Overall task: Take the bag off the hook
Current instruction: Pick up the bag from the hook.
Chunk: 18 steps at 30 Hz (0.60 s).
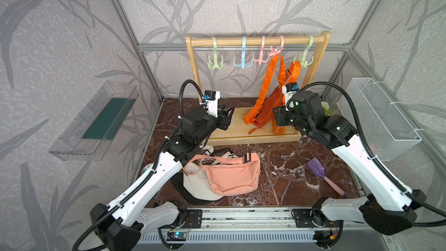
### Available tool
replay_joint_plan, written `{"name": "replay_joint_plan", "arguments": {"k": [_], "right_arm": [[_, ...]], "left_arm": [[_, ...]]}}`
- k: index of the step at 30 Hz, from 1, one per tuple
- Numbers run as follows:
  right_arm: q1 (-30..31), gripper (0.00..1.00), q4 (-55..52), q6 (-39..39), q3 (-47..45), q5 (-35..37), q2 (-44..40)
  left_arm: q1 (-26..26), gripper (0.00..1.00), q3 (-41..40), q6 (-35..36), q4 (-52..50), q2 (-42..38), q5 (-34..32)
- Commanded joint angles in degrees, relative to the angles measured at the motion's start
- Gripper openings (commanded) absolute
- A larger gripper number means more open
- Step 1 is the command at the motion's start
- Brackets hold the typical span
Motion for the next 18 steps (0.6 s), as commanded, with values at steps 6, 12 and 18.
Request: {"name": "replay_joint_plan", "arguments": {"k": [6,12,18], "right_arm": [[-7.7,0.25,4.8,-7.9,12.2,-7.6,7.6],[-8.7,0.23,9.9,-12.0,15.1,-8.6,12.8],[-11.0,0.22,8.2,-11.7,17.3,-9.1,16.6]], "left_arm": [[-0.4,0.49,13.8,0.4,8.5,15.0,3.7],[-1.1,0.54,19.6,2.2,11.4,22.8,5.5],[-2.1,0.55,22.5,4.0,14.1,28.1,5.7]]}}
